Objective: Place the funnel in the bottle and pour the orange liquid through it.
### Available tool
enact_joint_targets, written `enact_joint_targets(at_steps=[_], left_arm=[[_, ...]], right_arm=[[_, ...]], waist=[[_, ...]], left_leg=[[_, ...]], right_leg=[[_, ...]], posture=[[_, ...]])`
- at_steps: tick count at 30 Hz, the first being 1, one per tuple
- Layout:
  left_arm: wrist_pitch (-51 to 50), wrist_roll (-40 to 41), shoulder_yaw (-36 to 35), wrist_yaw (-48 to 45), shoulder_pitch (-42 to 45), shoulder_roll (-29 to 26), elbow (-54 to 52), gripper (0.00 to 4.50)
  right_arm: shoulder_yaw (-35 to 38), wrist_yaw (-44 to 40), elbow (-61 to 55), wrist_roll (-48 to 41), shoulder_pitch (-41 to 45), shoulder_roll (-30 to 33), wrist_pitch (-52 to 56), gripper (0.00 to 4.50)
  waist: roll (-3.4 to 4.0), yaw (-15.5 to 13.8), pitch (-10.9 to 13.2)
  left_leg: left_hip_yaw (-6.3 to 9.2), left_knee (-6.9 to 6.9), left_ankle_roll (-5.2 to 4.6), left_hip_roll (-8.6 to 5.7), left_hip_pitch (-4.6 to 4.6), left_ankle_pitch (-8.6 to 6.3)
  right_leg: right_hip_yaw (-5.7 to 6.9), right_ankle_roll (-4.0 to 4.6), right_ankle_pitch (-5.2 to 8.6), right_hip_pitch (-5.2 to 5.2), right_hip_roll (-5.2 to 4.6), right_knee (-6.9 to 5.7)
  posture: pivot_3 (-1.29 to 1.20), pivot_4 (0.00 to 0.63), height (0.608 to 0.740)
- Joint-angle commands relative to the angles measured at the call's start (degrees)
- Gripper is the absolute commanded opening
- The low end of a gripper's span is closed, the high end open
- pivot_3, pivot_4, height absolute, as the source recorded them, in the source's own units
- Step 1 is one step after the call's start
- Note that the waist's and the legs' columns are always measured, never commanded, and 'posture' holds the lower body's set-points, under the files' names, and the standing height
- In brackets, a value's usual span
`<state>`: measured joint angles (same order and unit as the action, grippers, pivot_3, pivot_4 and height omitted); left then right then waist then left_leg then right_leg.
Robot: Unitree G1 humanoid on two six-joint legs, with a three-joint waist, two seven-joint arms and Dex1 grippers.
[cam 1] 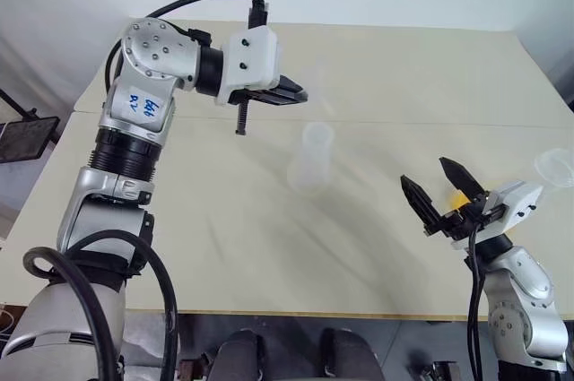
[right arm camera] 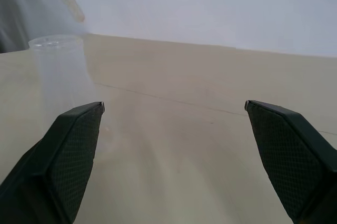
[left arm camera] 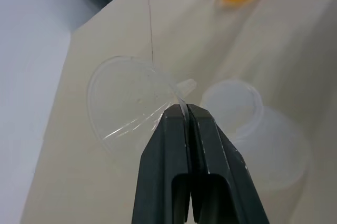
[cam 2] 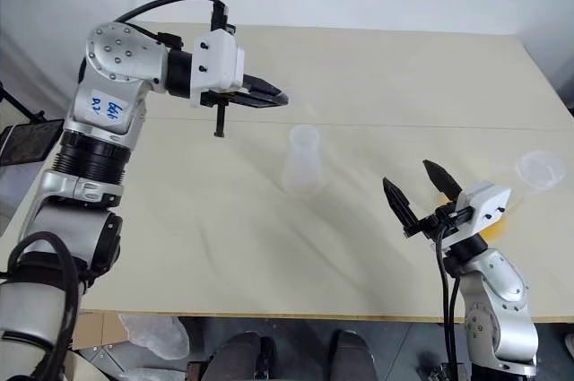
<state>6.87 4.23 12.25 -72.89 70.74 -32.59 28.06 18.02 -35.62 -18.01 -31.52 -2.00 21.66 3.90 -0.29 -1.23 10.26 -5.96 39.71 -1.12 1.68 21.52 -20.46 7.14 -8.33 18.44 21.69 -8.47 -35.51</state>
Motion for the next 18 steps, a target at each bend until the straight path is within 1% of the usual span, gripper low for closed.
enact_joint_targets(at_steps=[1,5,9,15,18], left_arm=[[1.5,0.5,-0.6,-3.1,1.0,-1.3,-1.3,0.03],[1.2,0.1,-0.3,-4.6,1.0,-1.5,-1.9,0.03],[2.3,-1.6,0.9,-4.3,1.4,-0.3,-0.8,0.03],[1.6,-1.7,1.4,-4.8,1.2,1.1,-1.3,0.03],[0.9,-1.1,1.3,-5.2,0.5,1.3,-2.1,0.66]], right_arm=[[-0.2,0.2,-1.3,-0.1,0.3,-0.4,-1.4,4.50],[-0.8,0.2,-0.6,0.0,1.0,-0.5,-1.5,4.50],[-1.6,0.2,0.4,0.2,2.1,-0.6,-1.8,4.50],[-2.2,0.5,0.2,0.7,1.4,-1.4,-2.0,4.50],[-2.2,0.7,0.3,1.2,1.4,-1.8,-2.2,4.50]], waist=[[0.00,0.0,0.0],[0.00,0.0,0.0],[0.00,-0.1,0.0],[0.00,0.0,0.0],[0.00,0.0,0.0]], left_leg=[[0.00,0.00,0.00,0.00,0.00,0.00],[0.01,0.01,0.00,0.00,0.00,0.00],[0.01,0.03,0.00,0.00,0.01,0.00],[0.02,0.02,0.00,0.00,0.01,0.00],[0.02,0.03,0.00,0.00,0.00,0.00]], right_leg=[[0.00,0.00,0.00,0.00,0.00,0.00],[0.00,0.00,0.00,0.00,0.00,-0.01],[0.00,0.00,0.00,0.00,0.00,-0.01],[0.00,0.00,0.00,0.00,0.00,-0.02],[0.00,0.00,0.00,0.00,0.00,-0.02]], posture=[[0.00,0.150,0.740],[0.00,0.150,0.740],[0.00,0.150,0.740],[0.00,0.150,0.740],[0.00,0.150,0.740]])
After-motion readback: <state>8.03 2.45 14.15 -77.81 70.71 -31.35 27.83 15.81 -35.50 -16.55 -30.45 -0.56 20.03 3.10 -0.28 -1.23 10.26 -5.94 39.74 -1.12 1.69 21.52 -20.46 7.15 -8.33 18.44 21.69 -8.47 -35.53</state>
